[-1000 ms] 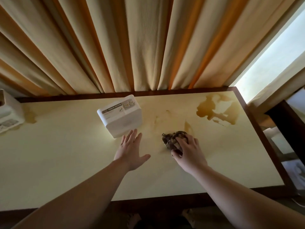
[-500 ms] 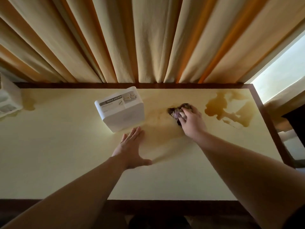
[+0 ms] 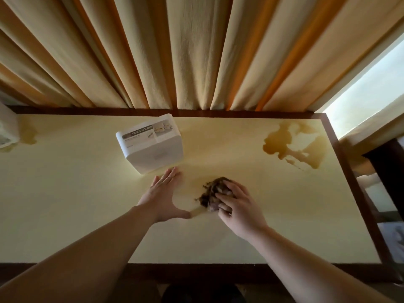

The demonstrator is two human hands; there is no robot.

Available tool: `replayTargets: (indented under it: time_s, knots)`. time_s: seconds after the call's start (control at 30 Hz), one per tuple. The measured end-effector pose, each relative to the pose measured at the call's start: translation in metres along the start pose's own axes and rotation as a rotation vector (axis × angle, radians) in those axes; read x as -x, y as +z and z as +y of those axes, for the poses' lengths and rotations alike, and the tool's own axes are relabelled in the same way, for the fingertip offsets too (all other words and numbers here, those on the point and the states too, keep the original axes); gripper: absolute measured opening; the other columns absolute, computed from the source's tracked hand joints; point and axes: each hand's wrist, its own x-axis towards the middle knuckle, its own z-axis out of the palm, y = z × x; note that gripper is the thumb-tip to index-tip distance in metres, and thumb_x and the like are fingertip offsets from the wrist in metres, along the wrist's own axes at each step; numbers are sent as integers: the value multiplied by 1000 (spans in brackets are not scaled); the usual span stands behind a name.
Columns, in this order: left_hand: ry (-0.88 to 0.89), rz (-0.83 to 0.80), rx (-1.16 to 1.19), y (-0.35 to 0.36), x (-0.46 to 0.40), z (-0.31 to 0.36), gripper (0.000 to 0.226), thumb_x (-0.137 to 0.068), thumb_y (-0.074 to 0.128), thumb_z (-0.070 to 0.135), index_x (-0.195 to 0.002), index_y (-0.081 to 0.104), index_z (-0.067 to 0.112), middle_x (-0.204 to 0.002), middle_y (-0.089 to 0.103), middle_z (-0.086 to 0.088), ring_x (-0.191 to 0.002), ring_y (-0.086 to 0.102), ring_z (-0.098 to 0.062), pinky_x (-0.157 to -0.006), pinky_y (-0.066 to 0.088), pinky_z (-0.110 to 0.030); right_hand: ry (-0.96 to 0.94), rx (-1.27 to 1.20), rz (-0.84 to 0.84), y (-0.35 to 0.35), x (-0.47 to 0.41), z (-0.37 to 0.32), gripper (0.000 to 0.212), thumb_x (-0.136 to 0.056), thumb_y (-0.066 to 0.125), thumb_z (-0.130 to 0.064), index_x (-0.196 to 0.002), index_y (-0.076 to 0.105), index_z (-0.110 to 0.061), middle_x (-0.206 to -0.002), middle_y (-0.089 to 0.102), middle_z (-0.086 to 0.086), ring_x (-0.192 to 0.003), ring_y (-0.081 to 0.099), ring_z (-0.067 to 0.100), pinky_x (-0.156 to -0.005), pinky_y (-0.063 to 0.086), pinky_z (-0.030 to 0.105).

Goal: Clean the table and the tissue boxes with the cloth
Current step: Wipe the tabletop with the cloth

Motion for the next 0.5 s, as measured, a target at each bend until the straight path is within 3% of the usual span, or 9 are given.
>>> replayTargets:
  time_s: [0.13,0.27,0.4,0.5]
  knots:
    - [-5,0,27,0,0,1,146,-53,73,88,-165,10,20,-172,-8,6,-156,-13,-7,-127,-7,-35,259,49,32,-26,20,45,41,-94,74,-32,-133,72,-22,-158,46,5,-145,39,30,-117,35,41]
    - [-9,-2,28,-2,1,3,146,-55,76,86,-165,8,19,-172,-8,6,-156,-13,-7,-127,-8,-35,340,38,87,-33,-32,58,46,-102,62,-32,-148,59,-22,-164,35,2,-148,28,25,-121,30,38]
    - [-13,1,50,-3,1,2,148,-53,77,87,-165,8,19,-172,-6,7,-156,-13,-7,-127,-8,-36,257,-29,95,-19,-97,33,42,-99,67,-28,-139,68,-18,-155,48,10,-138,42,36,-115,38,41]
    - [-5,-6,27,-3,1,0,149,-55,76,87,-165,5,18,-172,-8,6,-156,-14,-8,-128,-6,-38,123,-69,68,-3,-109,-3,39,-93,70,-24,-132,73,-21,-152,52,10,-136,45,36,-114,41,39]
